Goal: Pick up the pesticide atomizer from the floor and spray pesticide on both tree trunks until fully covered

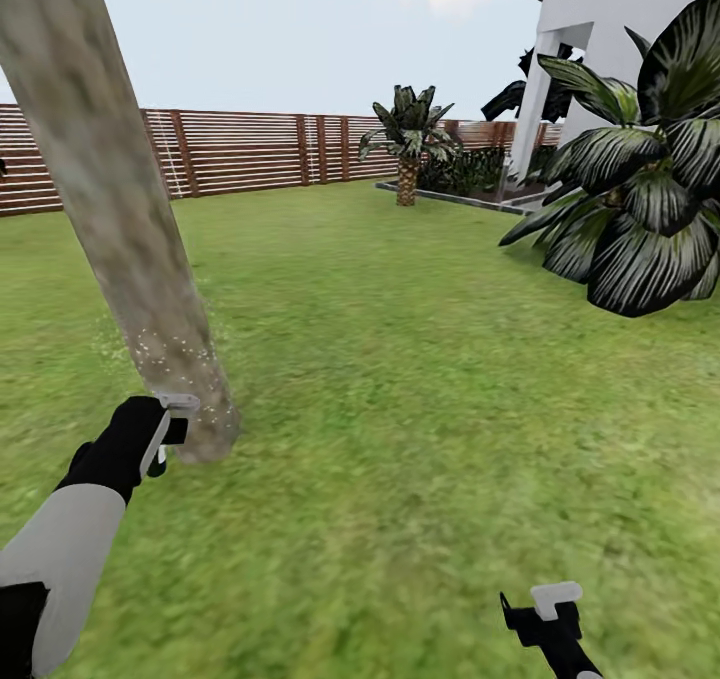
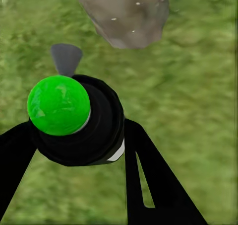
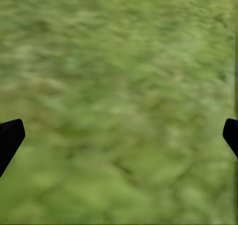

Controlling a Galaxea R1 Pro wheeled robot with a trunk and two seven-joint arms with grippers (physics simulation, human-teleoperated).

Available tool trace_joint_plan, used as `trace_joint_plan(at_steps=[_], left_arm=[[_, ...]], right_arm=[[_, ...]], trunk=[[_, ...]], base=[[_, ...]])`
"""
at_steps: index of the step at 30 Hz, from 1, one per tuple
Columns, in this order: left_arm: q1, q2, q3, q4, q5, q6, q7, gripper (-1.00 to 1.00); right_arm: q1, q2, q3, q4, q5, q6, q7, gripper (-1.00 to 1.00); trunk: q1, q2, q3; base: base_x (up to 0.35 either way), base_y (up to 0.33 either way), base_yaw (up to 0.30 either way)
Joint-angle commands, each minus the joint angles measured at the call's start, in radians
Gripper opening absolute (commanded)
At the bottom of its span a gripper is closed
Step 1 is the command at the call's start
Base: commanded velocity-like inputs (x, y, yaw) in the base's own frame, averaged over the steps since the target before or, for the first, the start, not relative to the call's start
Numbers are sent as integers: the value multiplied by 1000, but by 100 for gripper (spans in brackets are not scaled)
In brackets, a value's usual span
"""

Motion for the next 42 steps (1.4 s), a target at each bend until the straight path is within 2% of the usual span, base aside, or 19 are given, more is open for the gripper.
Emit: trace_joint_plan(at_steps=[1, 3, 8, 13, 16, 18, 24, 29, 32, 37, 39, 42], left_arm=[[0, 0, 0, 1, 2, 0, 19, -100], [0, -1, 0, 23, 9, -2, 76, -100], [2, -31, 1, 63, 13, -4, 88, -100], [80, -20, 11, 98, 11, -62, 87, -100], [95, 0, 78, 100, 11, -68, 78, -100], [97, 3, 99, 100, 11, -69, 75, -100], [103, -10, 100, 102, 16, -69, 75, -100], [115, 0, 114, 101, 13, -69, 75, -100], [116, -4, 113, 101, 14, -70, 75, -100], [144, -12, 110, 150, 15, -207, 76, -100], [161, -22, 109, 254, 14, -310, 74, -100], [165, -25, 108, 374, 8, -397, 72, -100]], right_arm=[[0, 0, 0, 0, 0, 0, 0, 100], [1, 0, 0, 0, 0, 0, 0, 100], [0, 0, 0, 0, 0, 0, 0, 100], [0, 0, 0, 0, 0, 0, 0, 100], [0, 0, 0, 1, 0, 0, 0, 100], [1, 0, 0, 1, 0, 0, 0, 100], [1, 0, 0, 1, 0, 0, 0, 100], [0, 0, 0, 0, 0, 0, 0, 100], [0, -1, -1, 0, -1, 0, 0, 100], [0, -2, -1, 0, 0, 0, 0, 100], [1, -1, 0, 0, 0, 0, 0, 100], [1, 0, 0, 0, -1, 0, -1, 100]], trunk=[[0, 0, 0], [0, 0, 0], [0, 0, 0], [0, 0, 0], [0, 0, 0], [0, 0, 0], [0, 0, 0], [0, 0, 0], [0, 0, 0], [0, 0, 0], [0, 0, 0], [0, 0, 0]], base=[[251, -179, 7], [290, -120, 2], [310, -83, 0], [155, -11, -9], [7, 0, -231], [1, 0, -287], [0, 194, -254], [-150, 271, -19], [-225, 249, -1], [-66, 299, 0], [105, 332, 0], [48, 174, 0]])
